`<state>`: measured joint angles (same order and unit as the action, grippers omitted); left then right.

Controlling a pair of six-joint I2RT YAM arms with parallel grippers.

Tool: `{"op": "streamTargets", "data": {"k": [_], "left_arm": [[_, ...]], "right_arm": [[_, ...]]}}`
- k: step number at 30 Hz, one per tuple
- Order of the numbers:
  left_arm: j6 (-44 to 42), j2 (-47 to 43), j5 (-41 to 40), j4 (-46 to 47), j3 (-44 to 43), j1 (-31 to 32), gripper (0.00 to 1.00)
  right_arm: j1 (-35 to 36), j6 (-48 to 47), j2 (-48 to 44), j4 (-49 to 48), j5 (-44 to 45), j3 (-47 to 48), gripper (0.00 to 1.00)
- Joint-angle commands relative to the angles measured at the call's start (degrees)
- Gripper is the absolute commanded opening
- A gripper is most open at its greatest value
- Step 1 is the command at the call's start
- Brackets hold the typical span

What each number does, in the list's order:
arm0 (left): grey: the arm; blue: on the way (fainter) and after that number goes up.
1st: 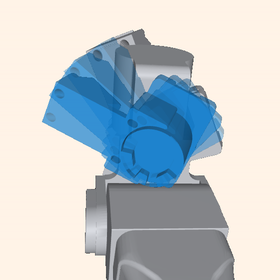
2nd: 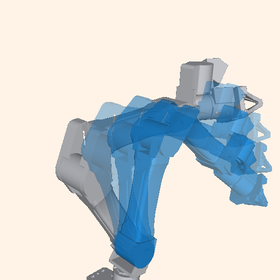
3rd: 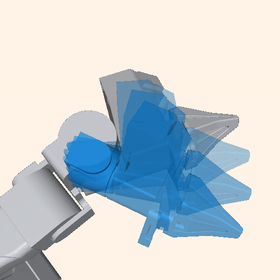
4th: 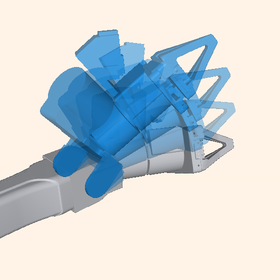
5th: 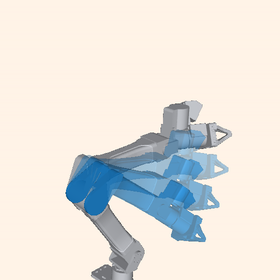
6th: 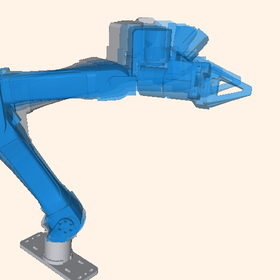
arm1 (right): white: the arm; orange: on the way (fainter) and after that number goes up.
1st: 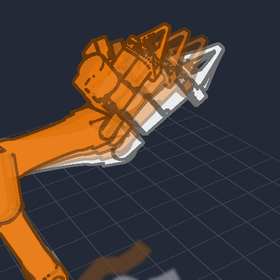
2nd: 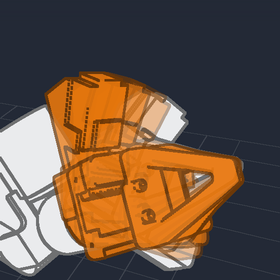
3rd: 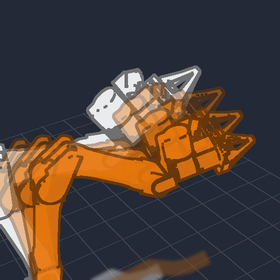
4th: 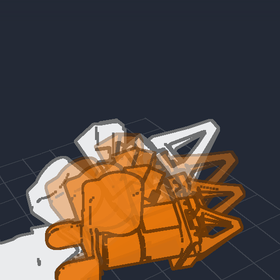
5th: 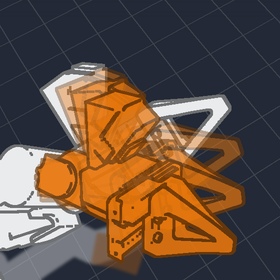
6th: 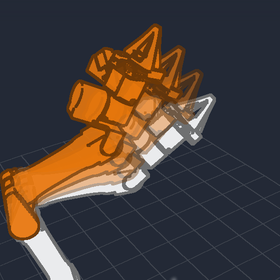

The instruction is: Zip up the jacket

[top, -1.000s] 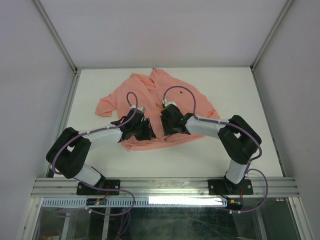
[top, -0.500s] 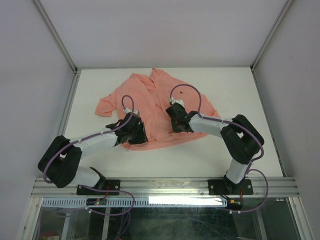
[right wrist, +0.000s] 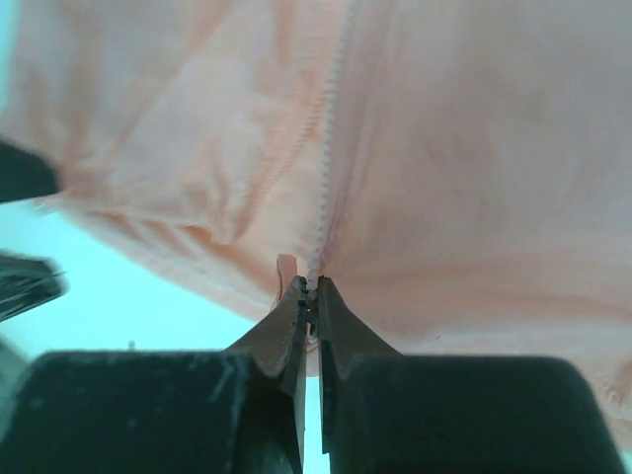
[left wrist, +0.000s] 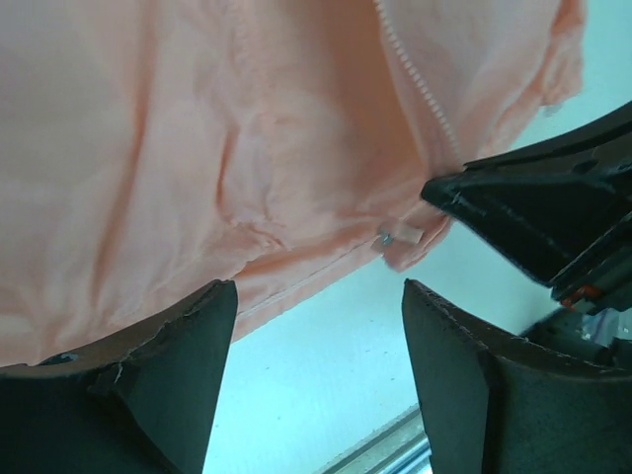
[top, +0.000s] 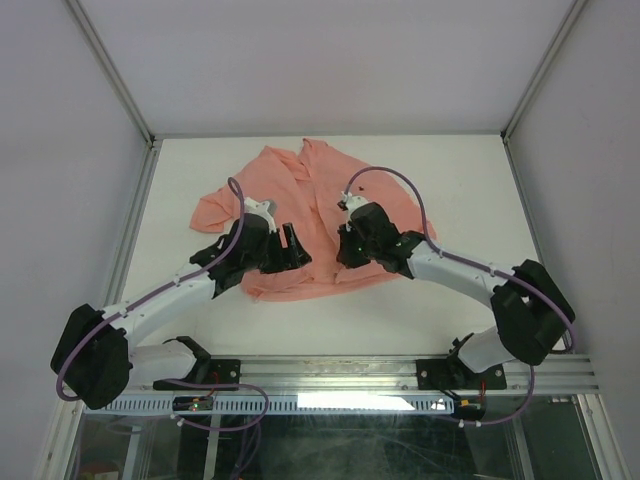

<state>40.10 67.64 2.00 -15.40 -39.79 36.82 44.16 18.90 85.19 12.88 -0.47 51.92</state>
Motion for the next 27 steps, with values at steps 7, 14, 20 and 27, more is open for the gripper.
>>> {"op": "streamTargets", "data": {"k": [7,14,20,27], "left_arm": [[3.7,3.1,11.2,10.7,0.3,0.6,0.71],[5.0,6.1,15.5,12.9,1.4,1.0,0.71],[6.4,8.9,16.1,14.8,1.5,3.6,0.7],[8.2,8.6,13.3,15.2,3.7,4.6,0.67]], "right_arm": [[0.1,-3.7,-7.5,-5.9,-21.6,-6.8,0.12],[0.1,-2.8,-12.2,-2.1,-11.8,-10.2,0.32],[0.1,-0.9,-12.7,-3.3,-9.9,-11.8,0.45],[3.8,2.8,-10.6,-3.8,-7.9,-10.7,0.46]]}}
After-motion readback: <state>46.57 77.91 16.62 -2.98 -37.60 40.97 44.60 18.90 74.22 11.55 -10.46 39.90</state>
